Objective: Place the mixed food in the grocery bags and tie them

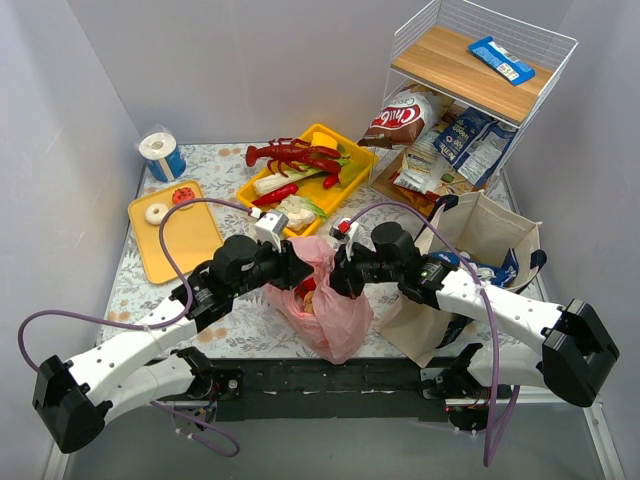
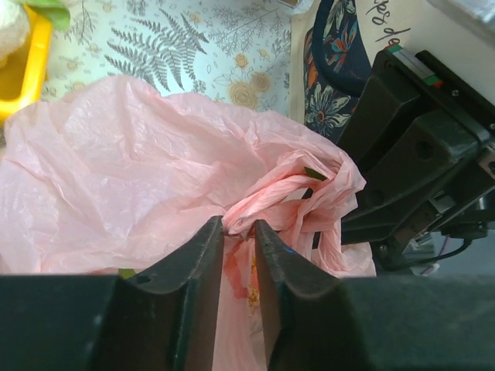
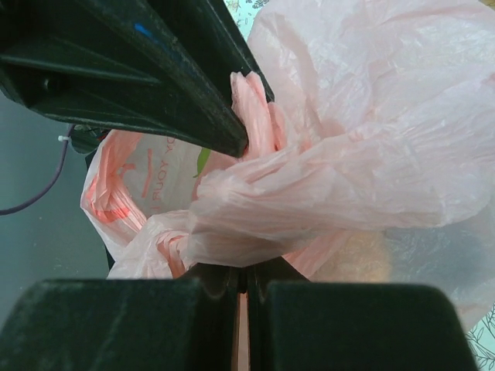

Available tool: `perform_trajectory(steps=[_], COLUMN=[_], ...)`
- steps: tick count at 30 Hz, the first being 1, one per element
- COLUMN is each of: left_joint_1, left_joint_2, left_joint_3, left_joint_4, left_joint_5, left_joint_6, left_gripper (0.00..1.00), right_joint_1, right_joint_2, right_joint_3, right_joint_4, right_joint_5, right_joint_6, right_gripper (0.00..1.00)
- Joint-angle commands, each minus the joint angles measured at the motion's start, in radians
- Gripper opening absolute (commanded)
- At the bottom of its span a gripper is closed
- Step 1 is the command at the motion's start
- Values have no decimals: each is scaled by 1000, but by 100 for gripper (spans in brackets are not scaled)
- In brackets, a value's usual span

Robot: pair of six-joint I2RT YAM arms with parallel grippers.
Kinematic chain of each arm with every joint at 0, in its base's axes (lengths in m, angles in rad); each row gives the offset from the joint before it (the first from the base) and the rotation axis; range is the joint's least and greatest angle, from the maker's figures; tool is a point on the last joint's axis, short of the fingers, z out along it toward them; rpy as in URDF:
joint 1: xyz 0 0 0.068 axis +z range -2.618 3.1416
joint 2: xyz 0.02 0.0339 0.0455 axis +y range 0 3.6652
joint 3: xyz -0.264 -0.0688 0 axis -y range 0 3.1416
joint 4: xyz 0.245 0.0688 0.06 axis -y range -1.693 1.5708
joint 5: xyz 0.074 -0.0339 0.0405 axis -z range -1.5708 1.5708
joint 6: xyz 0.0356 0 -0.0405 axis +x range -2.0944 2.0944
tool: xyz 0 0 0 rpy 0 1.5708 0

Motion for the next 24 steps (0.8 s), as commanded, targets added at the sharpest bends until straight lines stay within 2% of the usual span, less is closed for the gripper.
perform_trajectory(steps=[1, 6, 13, 24], left_joint_1=[6, 6, 6, 9], left_joint_2=[-9, -12, -47, -124], left_joint_3=[13, -9, -13, -29], left_joint_4=[69, 92, 28, -8], left_joint_5=[13, 7, -85, -104], left_joint_6=[15, -8, -22, -30], left_gripper=[16, 0, 0, 0], right_joint_1=[-3, -3, -7, -29], right_joint_2=[-9, -6, -39, -87], right_joint_3=[41, 49, 93, 76], right_joint_4=[17, 1, -153, -257], right_joint_5=[-21, -24, 66, 105], right_joint_6=[-3, -12, -57, -95], right_gripper=[1, 1, 1, 1])
